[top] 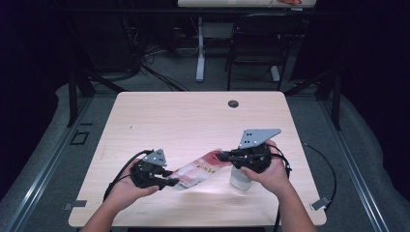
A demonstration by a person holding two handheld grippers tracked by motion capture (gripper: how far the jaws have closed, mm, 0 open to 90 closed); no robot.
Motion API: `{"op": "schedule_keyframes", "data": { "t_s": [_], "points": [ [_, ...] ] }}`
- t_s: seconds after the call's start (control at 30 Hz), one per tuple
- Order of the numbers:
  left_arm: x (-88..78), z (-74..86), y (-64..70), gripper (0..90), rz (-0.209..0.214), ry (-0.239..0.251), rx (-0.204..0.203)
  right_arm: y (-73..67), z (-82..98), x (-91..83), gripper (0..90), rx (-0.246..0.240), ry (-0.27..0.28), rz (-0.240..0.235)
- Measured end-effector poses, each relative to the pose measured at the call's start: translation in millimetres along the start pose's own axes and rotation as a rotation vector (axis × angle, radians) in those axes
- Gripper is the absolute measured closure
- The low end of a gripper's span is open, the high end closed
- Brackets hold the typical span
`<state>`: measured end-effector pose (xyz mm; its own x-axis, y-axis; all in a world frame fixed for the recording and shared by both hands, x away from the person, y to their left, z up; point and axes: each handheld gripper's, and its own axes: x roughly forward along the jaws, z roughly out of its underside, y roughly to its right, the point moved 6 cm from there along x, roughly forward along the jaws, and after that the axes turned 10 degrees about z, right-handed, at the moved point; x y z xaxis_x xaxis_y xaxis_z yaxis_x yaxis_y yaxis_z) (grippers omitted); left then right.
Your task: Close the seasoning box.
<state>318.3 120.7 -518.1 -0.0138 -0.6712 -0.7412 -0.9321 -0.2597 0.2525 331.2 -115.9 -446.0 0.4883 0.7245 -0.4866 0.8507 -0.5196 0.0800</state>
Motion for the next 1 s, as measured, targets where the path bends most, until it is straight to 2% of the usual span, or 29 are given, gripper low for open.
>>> {"op": "schedule_keyframes", "data": {
  "t_s": [0.27, 0.43, 1.0],
  "points": [
    [-5.4, -3.6, -0.7, 71.2, -0.01, -0.023, 0.011, 2.1, 2.3, -0.8, 89.7, 0.014, 0.002, 0.001],
    [-6.6, -5.1, -1.8, 71.3, -0.009, -0.022, -0.001, 4.6, 5.5, 0.9, 89.6, 0.024, -0.007, 0.002],
    [-13.5, -12.9, -4.2, 71.9, -0.001, -0.021, 0.003, 9.4, 9.9, -0.8, 89.7, 0.042, -0.014, 0.006]
  ]
}}
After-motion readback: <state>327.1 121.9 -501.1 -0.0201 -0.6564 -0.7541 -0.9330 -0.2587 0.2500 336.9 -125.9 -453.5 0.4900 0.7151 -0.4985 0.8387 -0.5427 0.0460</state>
